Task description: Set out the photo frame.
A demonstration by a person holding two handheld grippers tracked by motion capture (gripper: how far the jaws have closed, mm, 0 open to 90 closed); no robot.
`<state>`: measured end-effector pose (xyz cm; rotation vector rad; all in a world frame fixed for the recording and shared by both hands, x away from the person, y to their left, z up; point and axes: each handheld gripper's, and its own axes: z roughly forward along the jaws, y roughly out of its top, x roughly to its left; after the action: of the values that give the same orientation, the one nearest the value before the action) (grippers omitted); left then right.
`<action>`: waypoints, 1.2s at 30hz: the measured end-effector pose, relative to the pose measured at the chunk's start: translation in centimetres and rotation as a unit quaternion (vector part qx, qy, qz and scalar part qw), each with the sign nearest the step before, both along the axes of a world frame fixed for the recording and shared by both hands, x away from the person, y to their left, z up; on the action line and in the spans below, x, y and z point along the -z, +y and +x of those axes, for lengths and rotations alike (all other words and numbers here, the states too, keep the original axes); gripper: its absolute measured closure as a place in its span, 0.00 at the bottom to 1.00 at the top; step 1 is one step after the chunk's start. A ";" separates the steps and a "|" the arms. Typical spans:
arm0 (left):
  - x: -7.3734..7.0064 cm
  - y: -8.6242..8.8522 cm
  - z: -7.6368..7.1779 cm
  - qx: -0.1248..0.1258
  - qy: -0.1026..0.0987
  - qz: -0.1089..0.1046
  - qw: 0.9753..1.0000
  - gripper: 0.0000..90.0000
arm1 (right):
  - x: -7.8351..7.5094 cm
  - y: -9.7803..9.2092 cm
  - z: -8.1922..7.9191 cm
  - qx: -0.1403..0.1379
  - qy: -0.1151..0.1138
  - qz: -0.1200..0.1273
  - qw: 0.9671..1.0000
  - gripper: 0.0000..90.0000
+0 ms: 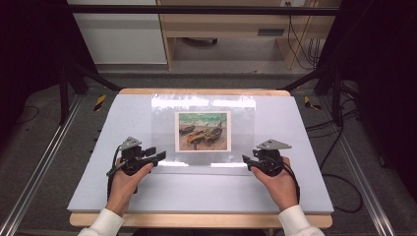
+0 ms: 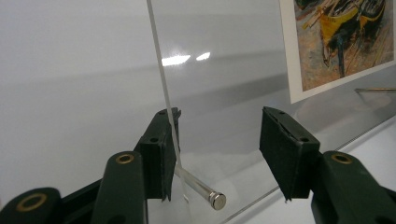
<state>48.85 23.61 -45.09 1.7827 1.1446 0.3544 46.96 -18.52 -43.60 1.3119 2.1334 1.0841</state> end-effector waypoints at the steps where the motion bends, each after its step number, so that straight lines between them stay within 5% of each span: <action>1: 0.0 0.0 0.0 0.000 0.000 0.000 1.000 0.52 | 0.0 0.0 0.0 -0.001 -0.001 0.000 1.000 0.60; 36: 0.5 0.1 -1.7 0.001 0.003 0.002 1.000 0.59 | 0.8 -0.3 -1.6 -0.008 -0.004 -0.011 1.000 0.70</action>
<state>47.10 23.73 -45.56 1.7894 1.1482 0.3505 45.38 -18.82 -44.44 1.2813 2.1479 1.0667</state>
